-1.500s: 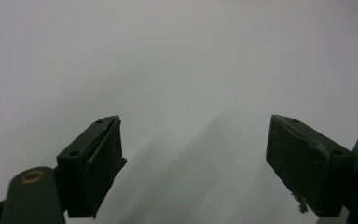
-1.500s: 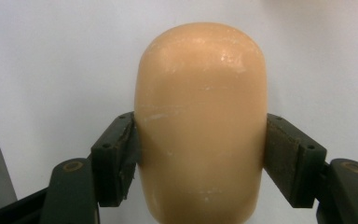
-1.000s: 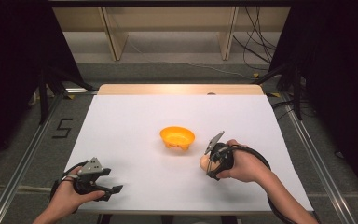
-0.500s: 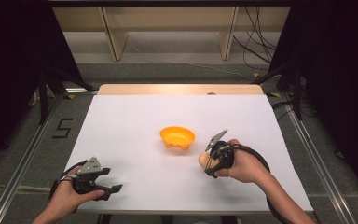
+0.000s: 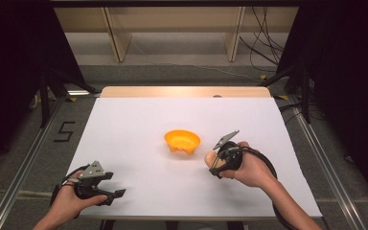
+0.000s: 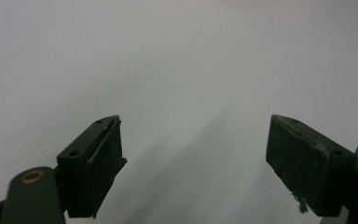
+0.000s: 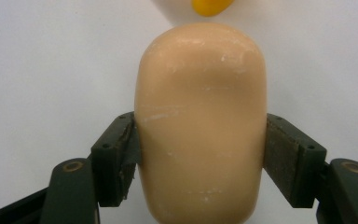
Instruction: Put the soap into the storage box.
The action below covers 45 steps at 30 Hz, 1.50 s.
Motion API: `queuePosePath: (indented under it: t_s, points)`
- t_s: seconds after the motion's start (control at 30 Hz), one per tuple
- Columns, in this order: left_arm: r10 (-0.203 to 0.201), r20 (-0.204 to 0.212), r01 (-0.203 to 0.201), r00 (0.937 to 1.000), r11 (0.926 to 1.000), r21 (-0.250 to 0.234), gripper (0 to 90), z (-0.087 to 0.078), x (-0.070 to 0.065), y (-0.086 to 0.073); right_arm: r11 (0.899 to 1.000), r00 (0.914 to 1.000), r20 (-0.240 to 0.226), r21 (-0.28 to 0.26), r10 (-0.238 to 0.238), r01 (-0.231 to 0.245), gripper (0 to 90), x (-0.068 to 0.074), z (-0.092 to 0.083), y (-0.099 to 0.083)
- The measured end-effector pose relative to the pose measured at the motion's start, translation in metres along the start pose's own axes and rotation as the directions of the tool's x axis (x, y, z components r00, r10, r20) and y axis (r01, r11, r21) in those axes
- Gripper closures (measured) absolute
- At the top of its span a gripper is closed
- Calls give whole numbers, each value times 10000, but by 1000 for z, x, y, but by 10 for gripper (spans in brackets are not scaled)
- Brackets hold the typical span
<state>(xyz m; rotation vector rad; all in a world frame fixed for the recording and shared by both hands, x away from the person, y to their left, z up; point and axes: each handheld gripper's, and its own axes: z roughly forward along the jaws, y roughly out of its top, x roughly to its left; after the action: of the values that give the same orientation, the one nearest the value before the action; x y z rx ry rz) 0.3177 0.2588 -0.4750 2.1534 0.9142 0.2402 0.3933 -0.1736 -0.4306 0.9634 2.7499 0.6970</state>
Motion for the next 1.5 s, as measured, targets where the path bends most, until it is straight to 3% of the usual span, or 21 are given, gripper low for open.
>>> queuePosePath:
  t_s: [0.07,0.1,0.23,0.73,0.8,1.0,1.07,1.13,1.2,1.27,1.33,1.43,1.5]
  points:
    - [8,-40,-8,10000,10000,-54,182,0,0,0,9999,10000,1,-90,80,-80,333,-1,-1,0]
    - [253,-55,-253,9997,9997,19,182,-1,2,1,9999,9999,-30,-95,96,-97,333,-1,0,0]
    - [233,-118,-232,9997,9997,31,182,-1,2,1,9994,9997,175,-297,170,-165,333,-2,-2,1]
    - [143,-119,-145,9998,9997,-184,183,-2,1,1,9959,9978,163,-639,645,-633,333,-6,-5,4]
    - [228,-138,-230,9996,9997,-85,183,-3,2,1,9953,9963,396,-615,768,-743,333,-6,-6,4]
    - [230,-149,-232,9996,9996,-133,182,-3,2,1,9961,9987,268,-777,428,-406,333,-10,-7,6]
    - [-44,-109,42,9999,9997,-223,182,-2,1,1,9961,9981,320,-717,530,-506,333,-9,-8,6]
    - [27,-220,-31,9998,9998,-174,182,-2,2,1,9957,9972,366,-694,644,-618,333,-9,-8,8]
    - [52,-210,-55,9998,9999,-155,182,-2,2,1,9960,9988,322,-820,378,-351,333,-10,-7,9]
    - [-4,-140,0,9999,9997,-247,183,-2,1,1,9942,9972,324,-855,675,-645,334,-9,-7,10]
    - [57,-227,-61,9997,9998,-168,182,-2,2,1,9958,9992,285,-883,264,-238,333,-12,-8,11]
    - [57,-185,-60,9998,9998,-195,182,-3,2,1,9952,9978,382,-839,542,-509,333,-10,-9,12]
    - [54,-200,-58,9998,9998,-197,182,-3,2,1,9952,9986,391,-929,350,-312,333,-12,-7,13]
